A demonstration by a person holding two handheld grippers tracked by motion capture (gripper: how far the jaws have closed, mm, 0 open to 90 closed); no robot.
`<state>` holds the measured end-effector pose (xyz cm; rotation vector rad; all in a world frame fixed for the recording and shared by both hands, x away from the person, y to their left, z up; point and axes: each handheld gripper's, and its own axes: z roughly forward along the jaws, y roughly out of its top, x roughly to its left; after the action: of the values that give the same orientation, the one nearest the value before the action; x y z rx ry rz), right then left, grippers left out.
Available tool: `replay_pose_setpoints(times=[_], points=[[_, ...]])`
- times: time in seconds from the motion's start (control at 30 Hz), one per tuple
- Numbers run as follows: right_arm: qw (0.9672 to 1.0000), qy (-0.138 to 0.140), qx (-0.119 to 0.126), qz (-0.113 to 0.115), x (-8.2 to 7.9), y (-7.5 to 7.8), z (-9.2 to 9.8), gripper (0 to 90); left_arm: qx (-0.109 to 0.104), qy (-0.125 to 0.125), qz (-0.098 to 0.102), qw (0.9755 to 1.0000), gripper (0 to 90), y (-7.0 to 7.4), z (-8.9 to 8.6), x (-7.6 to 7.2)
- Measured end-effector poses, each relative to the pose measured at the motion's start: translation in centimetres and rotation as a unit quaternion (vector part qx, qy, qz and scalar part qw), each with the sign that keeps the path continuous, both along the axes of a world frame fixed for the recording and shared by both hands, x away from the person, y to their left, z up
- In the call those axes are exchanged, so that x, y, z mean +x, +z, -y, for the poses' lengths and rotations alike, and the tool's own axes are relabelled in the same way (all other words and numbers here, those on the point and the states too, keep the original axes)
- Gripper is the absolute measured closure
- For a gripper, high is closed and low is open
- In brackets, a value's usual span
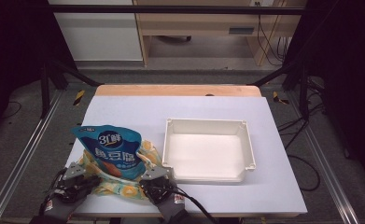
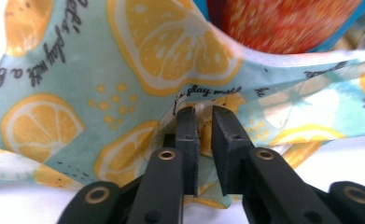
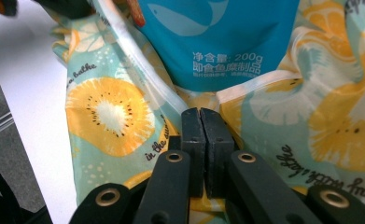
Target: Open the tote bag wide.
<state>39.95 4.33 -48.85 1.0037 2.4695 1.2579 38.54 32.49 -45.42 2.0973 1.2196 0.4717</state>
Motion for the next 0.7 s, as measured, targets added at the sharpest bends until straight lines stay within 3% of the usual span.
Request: replay_pose_setpoints(times=[0.07, 0.1, 0.13, 0.17, 0.27, 0.3, 0.33, 0.43, 0.5, 0.7], points=[[1.0000, 0.000, 0.001, -0.002, 0.0, 0.0, 0.0, 88.7, -0.006, -0.001, 0.009, 0.9999, 77.2, 0.4, -0.1, -0.2], [1.0000, -0.002, 0.003, -0.003, 0.0, -0.1, 0.0, 88.8, -0.021, 0.001, 0.029, 0.9994, 77.1, 1.3, -0.2, -0.6], [1.0000, -0.002, 0.003, -0.003, 0.0, -0.1, 0.0, 88.8, -0.021, 0.001, 0.029, 0.9994, 77.1, 1.3, -0.2, -0.6], [1.0000, -0.002, 0.003, -0.003, 0.0, -0.1, 0.0, 88.8, -0.028, 0.003, 0.043, 0.9987, 77.1, 1.9, -0.1, -0.9], [1.0000, -0.001, 0.004, -0.002, -0.1, -0.2, 0.1, 88.8, -0.042, 0.005, 0.092, 0.9948, 77.3, 3.7, -0.2, -1.8], [1.0000, -0.001, 0.005, 0.000, 0.0, -0.2, 0.1, 88.9, -0.042, 0.005, 0.092, 0.9948, 77.7, 3.7, -0.2, -1.8], [1.0000, -0.001, 0.006, -0.001, 0.0, -0.2, 0.1, 88.9, -0.055, 0.012, 0.119, 0.9914, 78.4, 4.7, -0.3, -2.1], [1.0000, -0.001, 0.007, -0.003, 0.0, -0.3, 0.1, 89.0, -0.060, 0.016, 0.142, 0.9879, 81.0, 5.4, -0.2, -1.9], [1.0000, -0.001, 0.007, -0.001, 0.0, -0.3, 0.1, 89.1, -0.049, 0.016, 0.149, 0.9875, 83.3, 5.4, 0.2, -1.3], [1.0000, -0.001, 0.006, 0.001, 0.0, -0.3, 0.1, 89.1, -0.010, 0.021, 0.114, 0.9932, 87.8, 3.5, 0.7, 0.6]])
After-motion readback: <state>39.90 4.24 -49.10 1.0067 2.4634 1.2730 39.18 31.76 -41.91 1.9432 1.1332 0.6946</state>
